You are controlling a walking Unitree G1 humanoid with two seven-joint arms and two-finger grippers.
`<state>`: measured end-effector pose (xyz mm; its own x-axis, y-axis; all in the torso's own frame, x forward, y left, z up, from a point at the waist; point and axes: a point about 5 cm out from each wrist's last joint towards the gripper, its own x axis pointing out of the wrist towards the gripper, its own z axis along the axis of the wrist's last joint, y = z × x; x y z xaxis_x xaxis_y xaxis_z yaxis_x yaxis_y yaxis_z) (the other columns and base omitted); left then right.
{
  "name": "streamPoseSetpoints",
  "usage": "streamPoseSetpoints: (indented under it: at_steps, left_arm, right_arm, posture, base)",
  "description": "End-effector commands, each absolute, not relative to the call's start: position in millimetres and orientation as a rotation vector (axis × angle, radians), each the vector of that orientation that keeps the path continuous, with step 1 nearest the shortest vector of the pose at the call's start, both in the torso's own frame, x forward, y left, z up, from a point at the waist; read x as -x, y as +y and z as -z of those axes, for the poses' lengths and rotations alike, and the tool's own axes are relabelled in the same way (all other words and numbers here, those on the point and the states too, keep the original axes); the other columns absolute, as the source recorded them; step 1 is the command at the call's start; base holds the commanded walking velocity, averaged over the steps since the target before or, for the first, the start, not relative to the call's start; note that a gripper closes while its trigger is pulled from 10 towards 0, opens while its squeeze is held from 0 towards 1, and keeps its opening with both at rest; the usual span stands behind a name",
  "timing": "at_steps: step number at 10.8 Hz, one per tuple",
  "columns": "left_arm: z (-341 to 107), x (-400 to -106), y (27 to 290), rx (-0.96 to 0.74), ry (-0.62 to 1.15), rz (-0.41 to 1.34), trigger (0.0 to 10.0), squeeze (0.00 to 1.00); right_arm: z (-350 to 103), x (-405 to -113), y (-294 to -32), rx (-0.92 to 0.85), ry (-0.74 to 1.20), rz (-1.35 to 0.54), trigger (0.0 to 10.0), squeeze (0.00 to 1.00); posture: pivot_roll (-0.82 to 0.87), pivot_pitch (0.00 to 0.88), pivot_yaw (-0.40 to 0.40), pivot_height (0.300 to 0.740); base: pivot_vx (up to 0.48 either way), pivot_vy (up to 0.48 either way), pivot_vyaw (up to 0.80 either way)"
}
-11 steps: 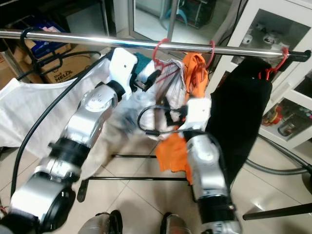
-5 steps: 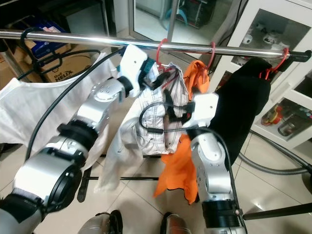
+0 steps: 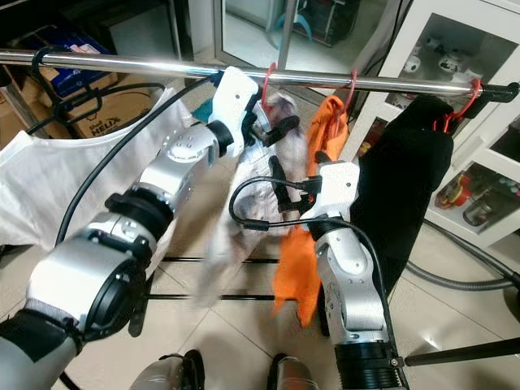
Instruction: Hang hanger
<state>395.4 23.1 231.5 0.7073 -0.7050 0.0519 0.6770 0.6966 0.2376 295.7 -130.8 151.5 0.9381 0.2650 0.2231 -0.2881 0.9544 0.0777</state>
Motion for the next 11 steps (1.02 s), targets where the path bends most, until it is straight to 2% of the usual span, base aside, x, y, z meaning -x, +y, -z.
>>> streamPoseSetpoints:
  at_steps: [1,10,11]
  left_arm:
    - [-241,-395,15,-0.187,-0.154,0.794,10.0,0.00]
    - [-240,-398,-3,-0.162,-0.008,0.729,10.0,0.00]
    - [-239,-397,-6,-0.139,-0.003,0.735,0.0,0.00]
  right_arm:
    - [-152,-292,-131,-0.120,-0.212,-0.282,10.0,0.00]
    - [-147,-286,-129,-0.111,-0.180,-0.281,10.0,0.00]
    - [-147,-286,-127,-0.110,-0.178,-0.285,10.0,0.00]
  posture:
    - [-0.19,0.173,-0.026,0.740]
    - [-0.21,0.187,-0.014,0.740]
    - [-0.22,0.185,-0.014,0.740]
  base:
    - [0.000,0.000,0.00]
    - [0.000,0.000,0.00]
    - [0.000,0.000,0.00]
